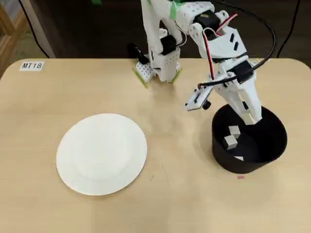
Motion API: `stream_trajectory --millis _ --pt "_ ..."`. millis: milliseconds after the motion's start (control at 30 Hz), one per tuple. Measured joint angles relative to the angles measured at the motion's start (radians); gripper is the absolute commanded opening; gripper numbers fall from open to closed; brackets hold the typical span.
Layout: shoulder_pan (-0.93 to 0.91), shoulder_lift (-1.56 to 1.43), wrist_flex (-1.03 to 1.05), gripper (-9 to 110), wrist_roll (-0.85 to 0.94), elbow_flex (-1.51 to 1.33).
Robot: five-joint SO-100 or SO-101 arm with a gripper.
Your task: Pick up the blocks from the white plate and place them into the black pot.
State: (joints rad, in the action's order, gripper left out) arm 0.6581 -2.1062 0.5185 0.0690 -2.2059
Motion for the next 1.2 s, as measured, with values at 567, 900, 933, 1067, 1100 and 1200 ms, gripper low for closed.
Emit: stream_trajectory --millis 567,900,933,1067,1100,1200 --pt "-0.006 -0.097 -0.005 -2 0.017 -0.041" --pt "-0.291 -0.270 0.146 -2 0.015 -0.043" --pt "-0.347 -0.298 0.173 -2 0.015 -0.043" --pt "-0.561 -0.387 0.256 -2 0.011 -0.046" --pt "-0.594 -0.400 0.270 -2 0.011 -0.046" --pt "-0.641 -0.446 0.302 -2 0.032 -0.069"
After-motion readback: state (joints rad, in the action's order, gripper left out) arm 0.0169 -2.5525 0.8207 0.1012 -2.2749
